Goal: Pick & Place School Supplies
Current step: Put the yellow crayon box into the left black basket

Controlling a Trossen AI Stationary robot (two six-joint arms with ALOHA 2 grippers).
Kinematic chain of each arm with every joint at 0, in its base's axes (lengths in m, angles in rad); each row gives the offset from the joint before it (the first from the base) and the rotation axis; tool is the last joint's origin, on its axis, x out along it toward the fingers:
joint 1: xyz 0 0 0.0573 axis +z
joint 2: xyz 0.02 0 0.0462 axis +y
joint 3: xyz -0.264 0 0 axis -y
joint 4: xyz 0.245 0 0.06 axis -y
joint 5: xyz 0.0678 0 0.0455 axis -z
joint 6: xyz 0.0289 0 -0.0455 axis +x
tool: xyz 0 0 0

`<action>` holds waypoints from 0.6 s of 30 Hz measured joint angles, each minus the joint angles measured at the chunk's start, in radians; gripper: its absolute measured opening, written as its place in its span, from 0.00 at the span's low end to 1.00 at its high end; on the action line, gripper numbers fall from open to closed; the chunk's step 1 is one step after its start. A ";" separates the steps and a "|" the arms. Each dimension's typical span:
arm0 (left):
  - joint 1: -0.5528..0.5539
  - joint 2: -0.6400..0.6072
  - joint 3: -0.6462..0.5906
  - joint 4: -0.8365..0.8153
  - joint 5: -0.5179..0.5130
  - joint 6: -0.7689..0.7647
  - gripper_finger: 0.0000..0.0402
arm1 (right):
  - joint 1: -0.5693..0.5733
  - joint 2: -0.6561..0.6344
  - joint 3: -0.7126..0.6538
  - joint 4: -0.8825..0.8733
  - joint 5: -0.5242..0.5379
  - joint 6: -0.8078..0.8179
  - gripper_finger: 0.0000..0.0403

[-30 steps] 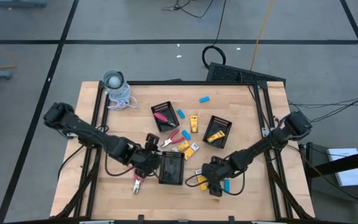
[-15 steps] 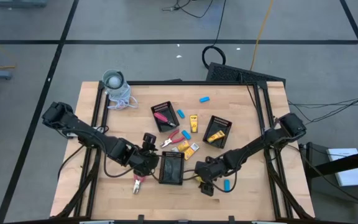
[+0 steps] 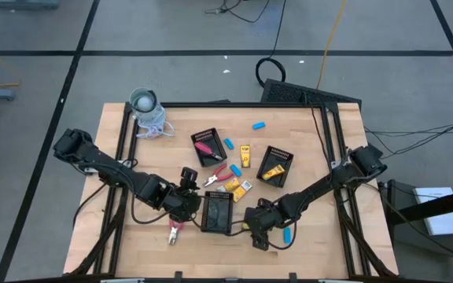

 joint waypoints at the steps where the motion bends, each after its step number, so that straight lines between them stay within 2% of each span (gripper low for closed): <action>1: 0.000 0.000 0.000 0.000 0.000 -0.001 0.44 | 0.000 0.000 0.000 -0.009 0.004 0.000 0.59; 12: 0.000 0.000 0.000 0.000 -0.001 -0.006 0.44 | 0.012 0.014 -0.002 -0.062 0.048 -0.011 0.34; 18: 0.000 0.000 0.000 -0.001 -0.001 -0.005 0.44 | 0.013 0.005 -0.002 -0.052 0.053 -0.032 0.15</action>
